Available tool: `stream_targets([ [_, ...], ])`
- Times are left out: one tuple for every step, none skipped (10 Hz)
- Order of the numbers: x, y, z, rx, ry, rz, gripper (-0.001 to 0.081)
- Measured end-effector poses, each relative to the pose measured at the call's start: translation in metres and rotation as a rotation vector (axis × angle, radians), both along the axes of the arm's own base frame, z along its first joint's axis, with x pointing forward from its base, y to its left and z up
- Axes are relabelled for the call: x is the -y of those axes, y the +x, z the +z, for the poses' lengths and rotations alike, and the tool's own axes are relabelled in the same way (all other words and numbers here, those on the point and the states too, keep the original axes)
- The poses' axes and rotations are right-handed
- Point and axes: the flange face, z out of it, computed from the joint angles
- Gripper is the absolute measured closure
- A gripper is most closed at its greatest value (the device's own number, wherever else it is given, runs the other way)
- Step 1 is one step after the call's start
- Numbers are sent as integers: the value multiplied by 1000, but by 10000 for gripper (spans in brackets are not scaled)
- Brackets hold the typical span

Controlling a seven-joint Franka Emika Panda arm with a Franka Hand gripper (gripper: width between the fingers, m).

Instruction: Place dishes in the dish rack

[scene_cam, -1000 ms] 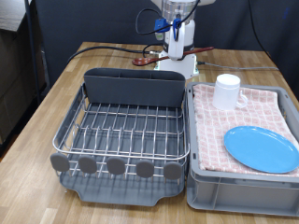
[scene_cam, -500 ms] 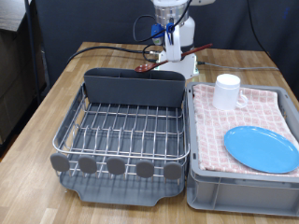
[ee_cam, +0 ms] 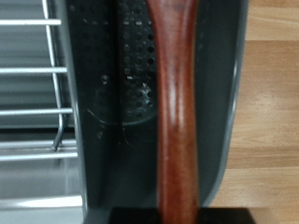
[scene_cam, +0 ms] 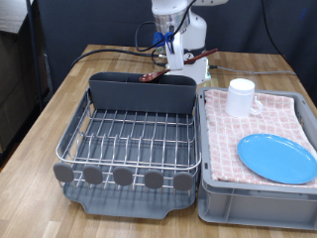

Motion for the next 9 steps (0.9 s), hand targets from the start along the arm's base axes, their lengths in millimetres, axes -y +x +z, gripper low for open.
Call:
stream_targets([
  [6,0,-3,2,9,4,714],
  [12,0,-6,2,16,7,714],
  [18,0,-8,2,22,9,714],
  [23,0,-9,1,27,9,714],
  [27,0,-9,2,31,10,714],
  [30,0,-9,3,30,10,714],
  [33,0,-9,5,22,12,714],
  [35,0,-8,8,6,16,659],
  [38,1,-8,9,-18,18,659],
])
